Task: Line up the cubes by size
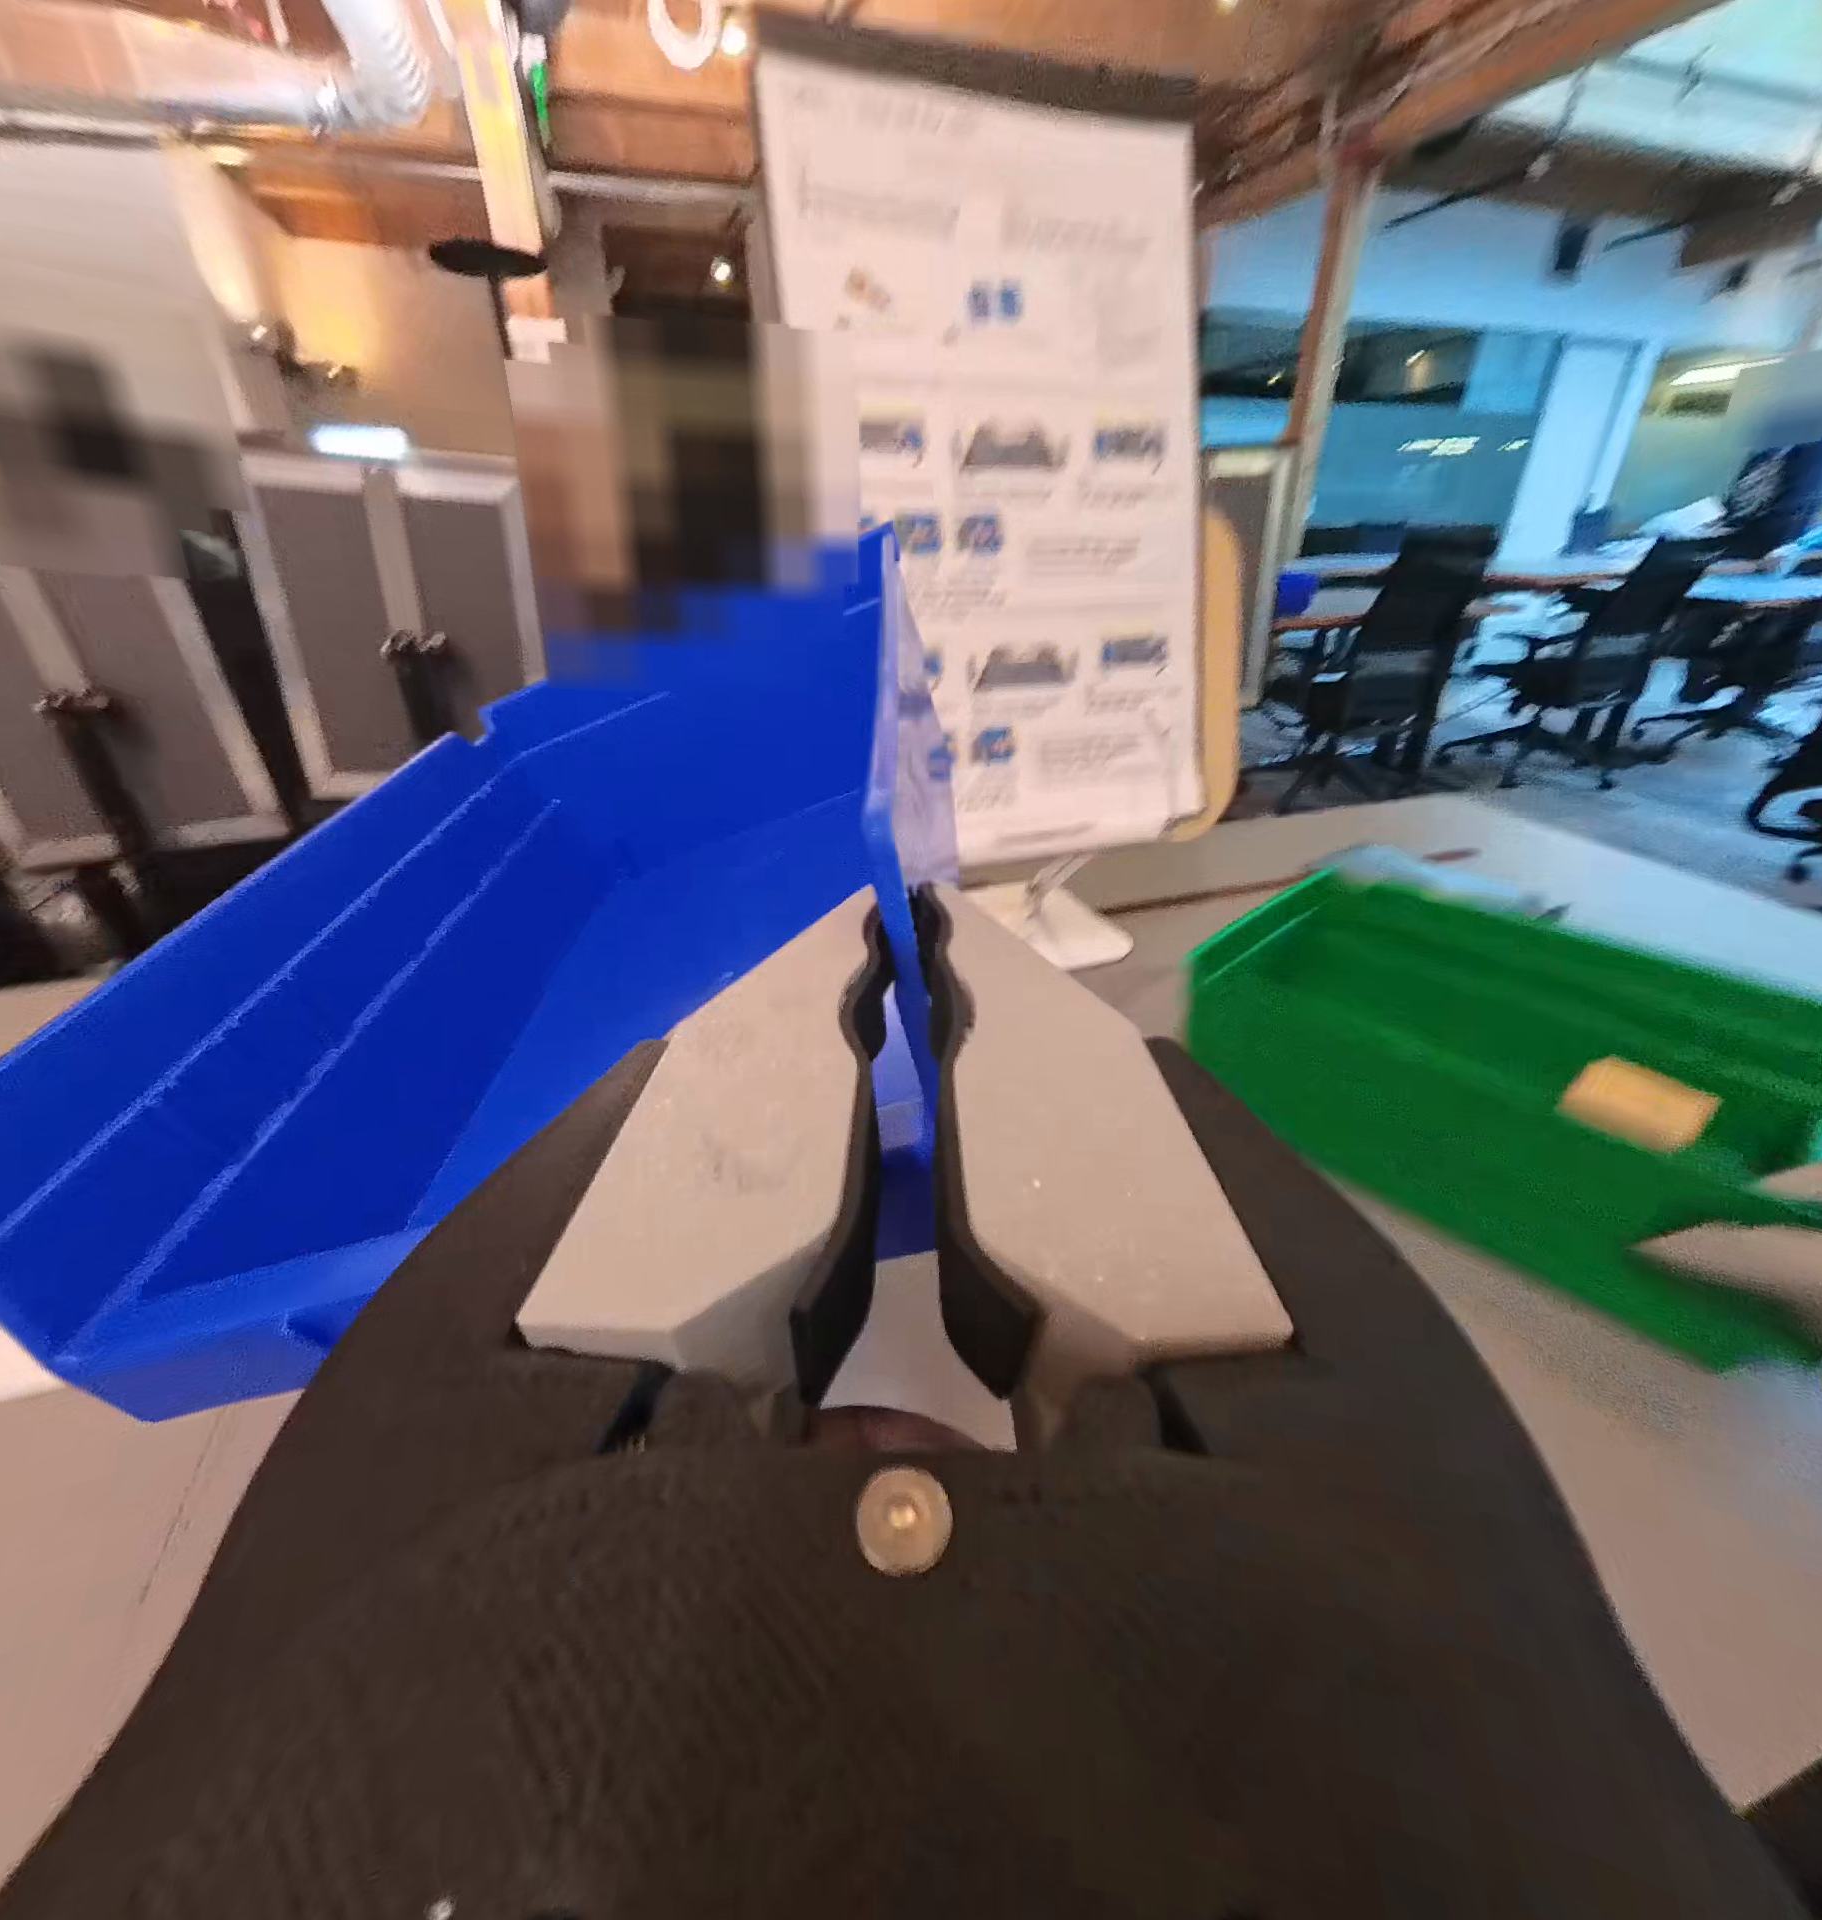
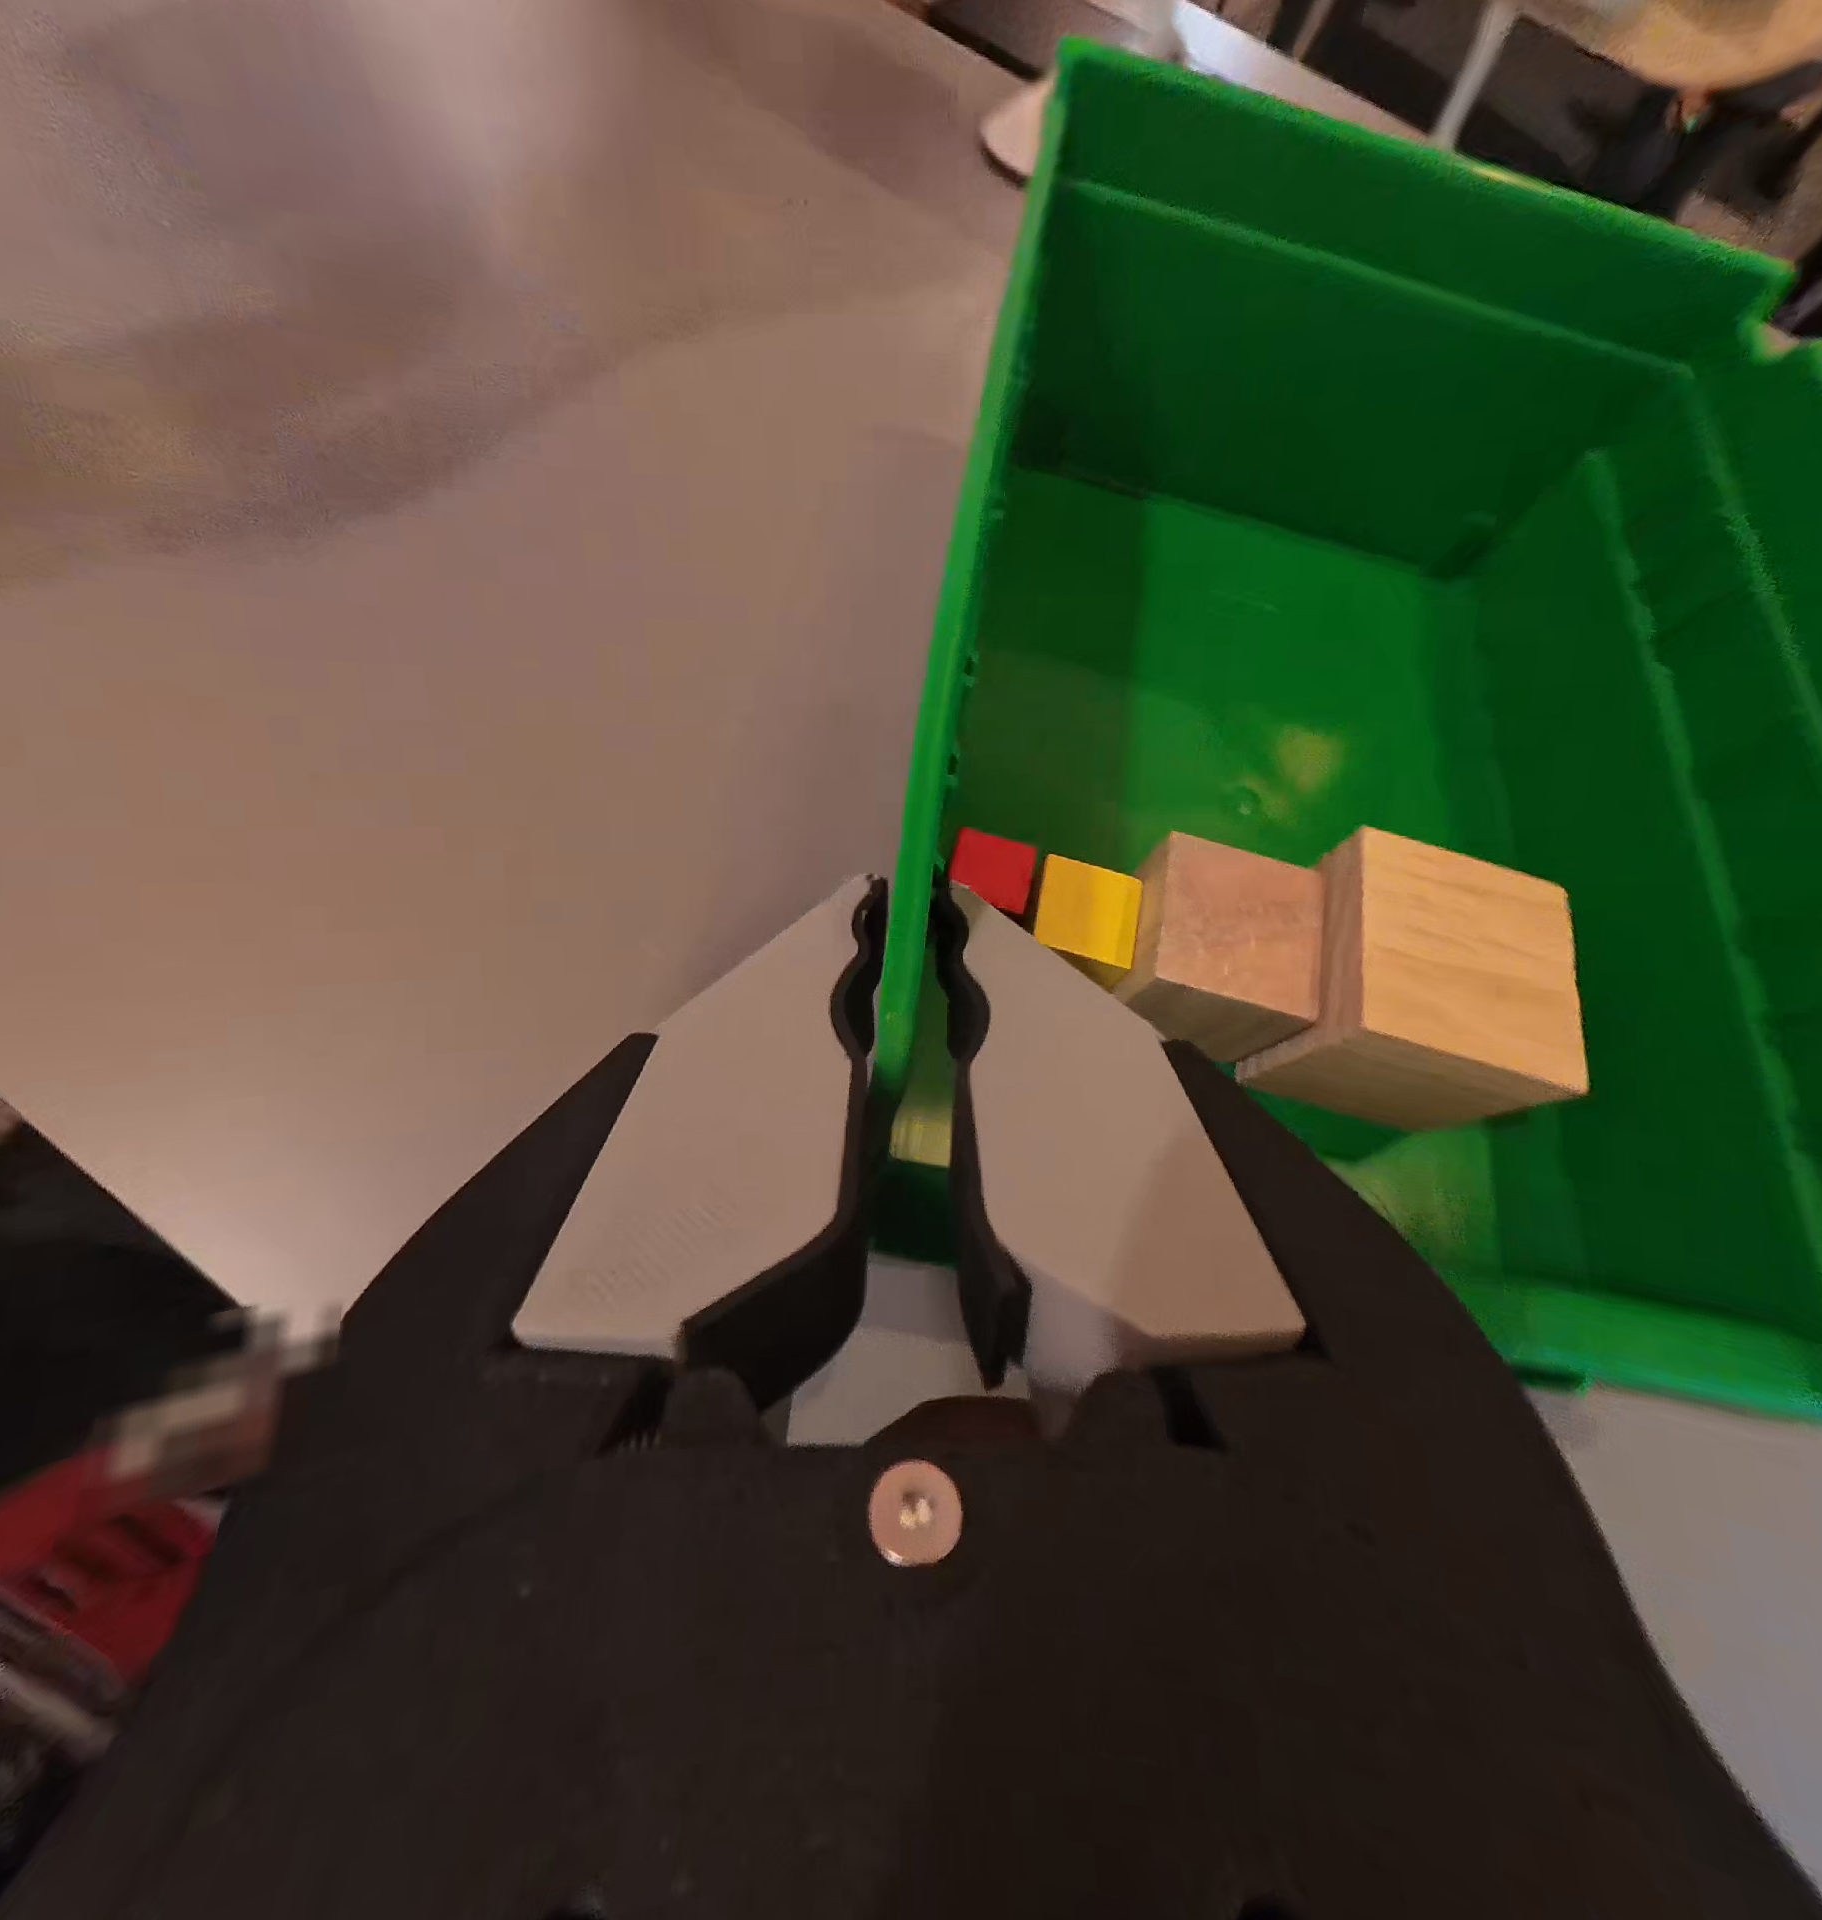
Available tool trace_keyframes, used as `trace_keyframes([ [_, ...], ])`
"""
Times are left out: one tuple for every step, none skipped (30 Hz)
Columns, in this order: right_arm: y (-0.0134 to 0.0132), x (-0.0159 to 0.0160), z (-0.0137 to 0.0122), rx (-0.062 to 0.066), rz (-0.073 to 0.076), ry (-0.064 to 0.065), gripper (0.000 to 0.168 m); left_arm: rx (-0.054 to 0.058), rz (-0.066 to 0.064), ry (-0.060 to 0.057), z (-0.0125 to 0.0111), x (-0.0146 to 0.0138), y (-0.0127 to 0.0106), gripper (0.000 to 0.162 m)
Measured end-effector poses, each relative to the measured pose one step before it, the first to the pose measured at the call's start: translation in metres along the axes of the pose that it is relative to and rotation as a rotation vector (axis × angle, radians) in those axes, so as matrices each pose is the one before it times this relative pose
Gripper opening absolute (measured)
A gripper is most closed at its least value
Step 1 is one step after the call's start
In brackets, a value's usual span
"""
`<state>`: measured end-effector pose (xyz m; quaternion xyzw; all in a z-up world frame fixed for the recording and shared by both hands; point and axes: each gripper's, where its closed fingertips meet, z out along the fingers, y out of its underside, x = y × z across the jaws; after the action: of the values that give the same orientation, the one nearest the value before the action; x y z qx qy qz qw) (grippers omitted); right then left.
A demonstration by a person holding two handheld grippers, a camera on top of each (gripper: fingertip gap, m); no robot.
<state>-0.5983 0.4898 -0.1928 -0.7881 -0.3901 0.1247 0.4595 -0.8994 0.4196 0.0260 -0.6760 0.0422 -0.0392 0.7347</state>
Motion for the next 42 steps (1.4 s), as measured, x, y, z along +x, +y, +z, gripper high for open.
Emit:
trace_keyframes([
  [-0.01035,-0.0149,0.00932,0.0112,0.0068,-0.0045,0.003,0.0165,0.0068,0.0284,0.00652,0.01256,-0.01719,0.001],
  [-0.00969,-0.01814,0.00967,0.0083,0.026,-0.0243,0.002,0.0151,0.0127,0.0284,0.0085,0.01379,-0.01582,0.001],
  [-0.01039,-0.01954,0.00932,0.0179,0.0279,-0.0345,0.001,0.0145,0.0113,0.0293,0.00982,0.0147,-0.01449,0.001],
  [-0.0096,-0.02007,0.0099,0.0192,0.0232,-0.0353,0.001,0.0119,0.0109,0.0288,0.01009,0.0151,-0.01315,0.001],
  [-0.0087,-0.02022,0.01011,0.0159,0.0347,-0.0364,0.002,0.0114,0.0048,0.0285,0.01045,0.01524,-0.01171,0.001],
  [-0.00697,-0.02007,0.01044,0.0094,0.0212,-0.0287,0.003,0.0088,0.0018,0.0294,0.01083,0.01505,-0.00984,0.0],
  [-0.00604,-0.01913,0.01091,0.0134,-0.0063,-0.0151,0.003,0.0065,0.0018,0.0289,0.01116,0.01447,-0.0079,0.0],
  [-0.00612,-0.0173,0.01099,0.0182,-0.0147,-0.0002,0.002,0.0031,-0.0004,0.0279,0.01126,0.01378,-0.00623,0.001],
  [-0.00564,-0.01603,0.01041,0.0147,-0.0077,0.0062,0.002,-0.001,-0.0026,0.0267,0.01095,0.01305,-0.00471,0.001],
  [-0.00543,-0.01588,0.00981,0.014,-0.0059,0.0012,0.003,-0.0061,-0.0012,0.0252,0.01081,0.0126,-0.003,0.0],
  [-0.00599,-0.01619,0.00959,0.0193,-0.0014,-0.0083,0.003,-0.0119,0.0081,0.0227,0.01075,0.01225,-0.00149,0.0],
  [-0.00507,-0.01567,0.00877,0.0183,-0.0072,-0.0166,0.003,-0.0169,0.0141,0.0204,0.01092,0.01185,-0.00011,0.0],
  [-0.00342,-0.01264,0.00627,0.0073,-0.0084,-0.0158,0.006,-0.0159,0.0147,0.0172,0.01088,0.01127,0.00026,0.0],
  [-0.00249,-0.00878,0.00204,0.0041,-0.0073,-0.0129,0.017,-0.0153,0.0112,0.0163,0.01067,0.01043,0.0008,0.0],
  [-0.0001,-0.0071,-0.00328,0.0033,-0.023,-0.0291,0.027,-0.0127,0.0047,0.0169,0.01009,0.00997,0.00113,0.0],
  [0.00191,-0.00323,-0.00897,0.0107,-0.0304,-0.0312,0.037,-0.0089,0.0,0.0185,0.00924,0.01001,0.0016,0.0],
  [0.0053,0.00207,-0.01411,0.0001,-0.0139,-0.0225,0.042,-0.0085,-0.0003,0.0221,0.0079,0.0109,0.00282,0.0],
  [0.01287,0.00817,-0.01591,-0.0408,0.0112,-0.0139,0.039,-0.0063,-0.0031,0.0255,0.00637,0.0123,0.00385,0.0],
  [0.01469,0.01074,-0.01767,-0.0302,0.0026,-0.029,0.038,-0.0026,-0.0075,0.0298,0.00499,0.01412,0.0047,0.0],
  [0.01278,0.01696,-0.02331,0.0106,-0.0124,-0.0101,0.04,-0.0042,-0.0007,0.0345,0.00461,0.01502,0.00646,0.0],
  [0.01217,0.02488,-0.02699,0.0334,-0.0204,0.0286,0.042,-0.0134,0.0068,0.0397,0.0046,0.01468,0.0085,0.0],
  [0.01304,0.02755,-0.02746,0.0167,0.0061,0.0407,0.045,-0.0156,0.002,0.0353,0.00451,0.01243,0.00822,0.001],
  [0.01293,0.02292,-0.0275,0.0004,0.0153,0.0101,0.046,-0.0163,-0.0112,0.0308,0.00472,0.01045,0.00771,0.001],
  [0.01022,0.01914,-0.02901,0.0162,0.0017,0.0009,0.05,-0.0227,-0.0212,0.0337,0.00567,0.01013,0.00913,0.001],
  [0.00466,0.02382,-0.03064,0.0398,0.0116,0.0544,0.052,-0.024,-0.0223,0.0298,0.00702,0.00962,0.01152,0.001],
  [-0.00008,0.02519,-0.03007,0.0426,-0.0024,0.0718,0.051,-0.0198,-0.0166,0.0195,0.00842,0.00905,0.01393,0.001],
  [-0.00387,0.02585,-0.02796,0.0344,-0.0151,0.0782,0.051,-0.021,-0.0084,0.0105,0.01029,0.0086,0.01659,0.002],
  [-0.0083,0.02613,-0.02466,0.0358,-0.0094,0.0794,0.053,-0.0237,-0.0005,0.0026,0.01198,0.00845,0.01866,0.001],
  [-0.01153,0.0241,-0.02039,0.0309,-0.007,0.0664,0.056,-0.0257,-0.0032,-0.0012,0.01341,0.00813,0.01973,0.001],
  [-0.01273,0.02138,-0.0153,0.0229,-0.0097,0.0526,0.056,-0.0266,-0.0121,0.0007,0.01415,0.0081,0.01975,0.001],
  [-0.01217,0.01822,-0.01006,0.0125,-0.0045,0.0408,0.057,-0.0249,-0.0191,0.0095,0.01419,0.00817,0.01831,0.001],
  [-0.01001,0.01308,-0.00536,-0.0032,-0.0032,0.0186,0.058,-0.0062,-0.0117,0.0117,0.01275,0.00826,0.01395,0.001],
  [-0.00654,0.00852,-0.00224,-0.0201,-0.0055,0.0044,0.06,0.0267,0.0177,-0.0291,0.00962,0.00338,0.00641,0.001],
  [-0.00408,0.00499,0.00005,-0.0271,-0.0005,-0.0019,0.064,0.0203,0.0294,-0.0217,0.00788,0.00388,0.00444,0.002],
  [-0.00194,-0.00102,0.00186,-0.0295,-0.0022,-0.0247,0.065,0.0154,0.0051,-0.0011,0.00684,0.00591,0.00434,0.001],
  [0.0,-0.00308,0.00364,-0.0305,-0.0034,-0.0215,0.066,0.0134,-0.008,0.0068,0.00667,0.00643,0.00499,0.001],
  [0.00023,-0.00387,0.00502,-0.022,-0.0076,-0.0142,0.066,-0.0049,0.0035,0.0026,0.00652,0.00525,0.00784,0.002],
  [0.00126,-0.00678,0.00632,-0.0206,-0.0167,-0.0249,0.065,-0.0225,0.0079,0.0107,0.00604,0.00613,0.01,0.002],
  [0.00297,-0.00693,0.00762,-0.0255,-0.0161,-0.0207,0.067,-0.0251,0.0012,0.0092,0.00421,0.00485,0.00901,0.01],
  [0.00401,-0.00633,0.00827,-0.0259,-0.0153,-0.0175,0.069,-0.0179,0.0045,0.0091,0.00062,0.00299,0.00673,0.03],
  [0.00418,-0.00541,0.00819,-0.0228,-0.0151,-0.0131,0.07,-0.0081,0.0009,-0.0151,-0.0039,-0.00281,0.00399,0.034],
  [0.00296,-0.00352,0.00739,-0.0145,-0.0088,-0.0035,0.071,-0.0038,-0.0002,-0.0132,-0.00812,-0.00463,0.00232,0.043],
])
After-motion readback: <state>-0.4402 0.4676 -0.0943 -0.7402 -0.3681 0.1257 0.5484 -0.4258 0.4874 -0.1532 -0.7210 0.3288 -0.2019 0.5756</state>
